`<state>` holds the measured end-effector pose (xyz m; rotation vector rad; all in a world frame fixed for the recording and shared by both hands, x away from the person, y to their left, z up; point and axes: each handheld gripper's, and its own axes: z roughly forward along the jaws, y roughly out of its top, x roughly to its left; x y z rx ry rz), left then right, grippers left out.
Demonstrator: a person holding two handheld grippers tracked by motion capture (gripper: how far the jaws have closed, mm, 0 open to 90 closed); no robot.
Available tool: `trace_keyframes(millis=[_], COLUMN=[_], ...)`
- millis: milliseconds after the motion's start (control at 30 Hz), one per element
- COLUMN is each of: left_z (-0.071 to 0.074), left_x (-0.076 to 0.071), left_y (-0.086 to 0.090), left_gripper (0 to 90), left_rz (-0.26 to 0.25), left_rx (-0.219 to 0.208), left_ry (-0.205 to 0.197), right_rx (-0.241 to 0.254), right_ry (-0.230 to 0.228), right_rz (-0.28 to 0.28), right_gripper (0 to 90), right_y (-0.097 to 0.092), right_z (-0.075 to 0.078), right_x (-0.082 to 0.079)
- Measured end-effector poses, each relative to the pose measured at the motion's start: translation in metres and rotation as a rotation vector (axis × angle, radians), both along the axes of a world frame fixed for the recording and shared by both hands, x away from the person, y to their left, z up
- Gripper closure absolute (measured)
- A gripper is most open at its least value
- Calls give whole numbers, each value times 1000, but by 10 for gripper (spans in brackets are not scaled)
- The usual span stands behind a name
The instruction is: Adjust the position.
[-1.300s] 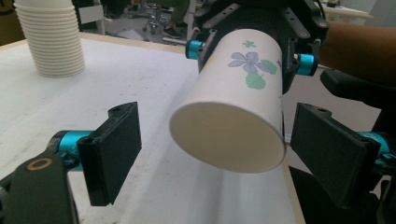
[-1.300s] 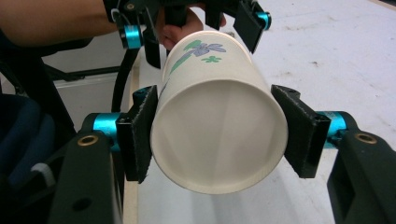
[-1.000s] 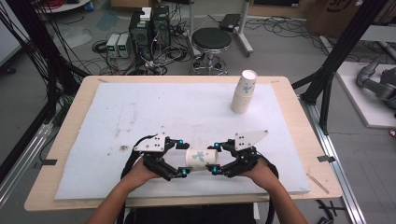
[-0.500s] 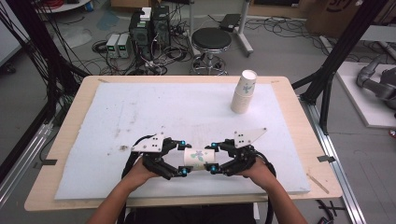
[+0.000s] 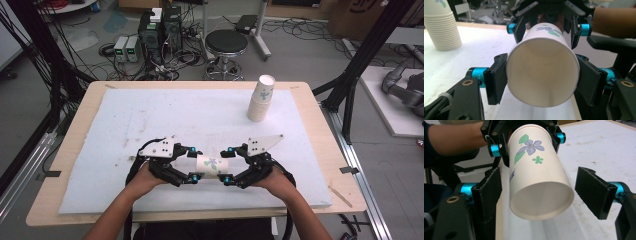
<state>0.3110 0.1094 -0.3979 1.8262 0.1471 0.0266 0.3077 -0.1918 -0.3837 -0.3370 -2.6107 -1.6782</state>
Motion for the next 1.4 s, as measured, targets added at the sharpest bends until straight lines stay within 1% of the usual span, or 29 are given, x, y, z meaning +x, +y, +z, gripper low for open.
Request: trace_keyframes(millis=[67,100,133,200,233,267,300,400,433,533,567,600,667,700,767,833,867,1033,1100,1167,1200,1233,1333,1400], left_z=[5,7,8,12,14,16,18,23,25,30,32,34,37,39,42,45,47,52,54,55,56,56,55,54], left_x=[1,1,1,2,2,3,3,5,5,6,7,7,8,8,9,11,11,14,15,16,17,17,18,18], left_y=[1,1,1,2,1,1,1,-1,-2,-4,-5,-6,-7,-9,-11,-13,-15,-22,-25,-27,-28,-29,-32,-33], left_gripper=[316,313,313,310,310,309,309,309,309,310,311,311,311,310,311,311,311,307,305,304,304,303,302,302], left_rz=[11,16,11,17,15,15,13,6,4,4,-1,-3,-6,-4,-8,-10,-9,-13,-14,-11,-12,-13,-6,-7], left_rx=[41,57,69,104,116,138,157,223,242,286,308,329,352,371,406,430,448,545,570,585,592,593,615,618], left_ry=[-7,-7,-5,-11,-15,-16,-21,-36,-34,-35,-37,-39,-44,-36,-36,-36,-30,-23,-25,-22,-27,-25,-22,-18], right_rx=[-18,-41,-41,-76,-91,-98,-116,-154,-172,-211,-221,-232,-249,-259,-279,-297,-305,-348,-367,-389,-399,-409,-440,-459], right_ry=[-14,-28,-28,-43,-49,-48,-52,-70,-78,-98,-107,-106,-118,-123,-131,-140,-145,-163,-173,-180,-185,-190,-205,-213], right_rz=[-7,-12,-12,-20,-20,-21,-21,-13,-12,-1,-3,-4,-1,-3,-1,1,3,8,12,19,21,24,24,24], right_gripper=[221,220,220,221,220,220,220,220,220,221,221,220,221,221,221,221,221,221,221,221,221,222,222,222], right_y=[1,3,3,5,6,7,9,14,16,21,22,24,26,27,29,31,32,38,41,44,45,47,51,55], right_z=[4,7,7,9,10,10,11,13,14,15,16,16,17,17,17,18,18,19,19,18,17,16,15,15], right_x=[1,1,1,1,2,2,3,3,3,3,4,4,4,5,4,4,4,5,5,5,5,4,4,3])
